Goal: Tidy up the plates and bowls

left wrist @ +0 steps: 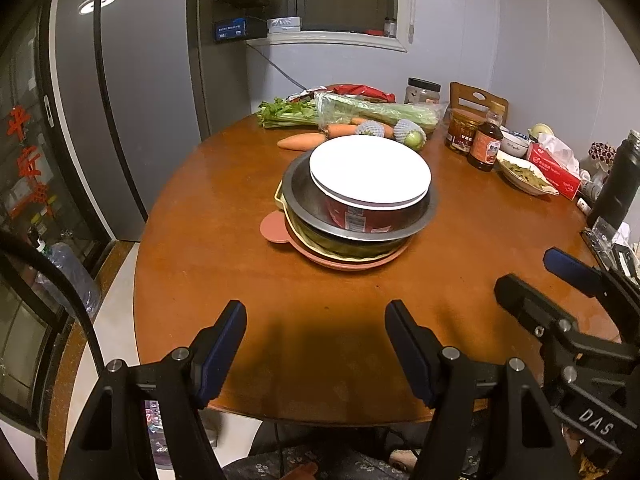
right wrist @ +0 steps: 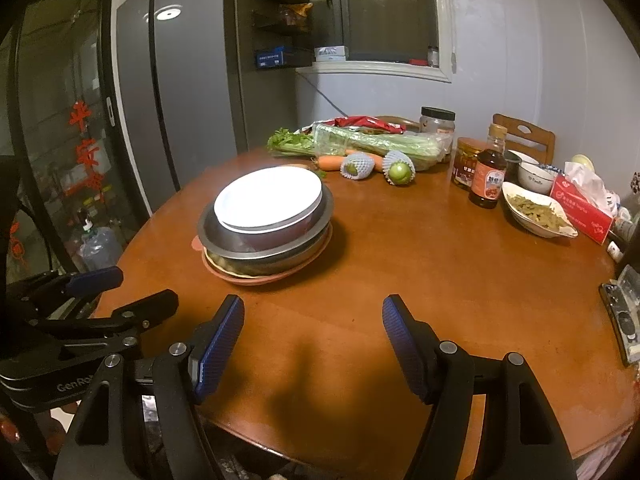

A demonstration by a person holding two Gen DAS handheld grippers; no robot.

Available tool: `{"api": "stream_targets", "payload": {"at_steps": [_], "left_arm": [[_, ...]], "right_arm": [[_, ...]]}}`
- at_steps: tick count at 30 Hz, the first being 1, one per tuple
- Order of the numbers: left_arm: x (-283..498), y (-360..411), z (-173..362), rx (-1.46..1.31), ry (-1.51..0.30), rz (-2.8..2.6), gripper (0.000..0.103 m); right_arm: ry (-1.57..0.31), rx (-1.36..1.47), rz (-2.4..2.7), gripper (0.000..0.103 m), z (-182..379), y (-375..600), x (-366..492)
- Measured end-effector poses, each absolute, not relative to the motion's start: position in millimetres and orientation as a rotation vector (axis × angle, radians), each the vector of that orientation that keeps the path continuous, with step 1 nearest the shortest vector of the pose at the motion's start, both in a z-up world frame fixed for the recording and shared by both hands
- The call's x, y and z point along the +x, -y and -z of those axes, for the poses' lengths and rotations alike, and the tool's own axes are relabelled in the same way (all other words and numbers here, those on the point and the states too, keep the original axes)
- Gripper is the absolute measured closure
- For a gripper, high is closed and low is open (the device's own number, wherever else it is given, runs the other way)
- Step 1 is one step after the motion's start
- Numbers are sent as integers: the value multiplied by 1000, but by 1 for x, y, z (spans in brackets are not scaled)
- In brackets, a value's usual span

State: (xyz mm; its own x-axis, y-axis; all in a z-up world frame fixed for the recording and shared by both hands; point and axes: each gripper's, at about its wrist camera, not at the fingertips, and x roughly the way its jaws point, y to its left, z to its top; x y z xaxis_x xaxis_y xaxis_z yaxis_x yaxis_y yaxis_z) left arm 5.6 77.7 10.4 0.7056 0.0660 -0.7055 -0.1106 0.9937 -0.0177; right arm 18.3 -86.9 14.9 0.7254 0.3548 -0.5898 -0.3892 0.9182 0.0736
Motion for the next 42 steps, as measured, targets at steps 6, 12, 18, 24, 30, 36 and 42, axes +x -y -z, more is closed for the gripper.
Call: {"api": "stream_targets", "payload": {"at_steps": [6, 12, 18, 24, 30, 36, 42], "left_arm": [[3, -75, -11, -59, -784, -86, 32], [1, -76, -11, -59, -787, -88, 32], [1, -77, -12, -61, -790, -93, 32], [2, -77, -10, -61, -796, -96, 32], [2, -76, -9, -56, -803, -96, 32], [4, -76, -6, -53, -809, -97, 32], [6, -76, -1, -48, -821, -95, 32]], "right_arm": [[-647, -62, -409, 29, -13, 89, 14], [-650, -57, -402, 29, -12, 93, 11], [-644, -60, -401, 29, -14, 92, 11], [-644, -61, -402, 29, -13, 92, 10], [-646, -62, -402, 29, -13, 91, 8], [-647, -59, -400, 29, -13, 91, 8], [-655, -55, -400, 29, -10, 91, 10]]}}
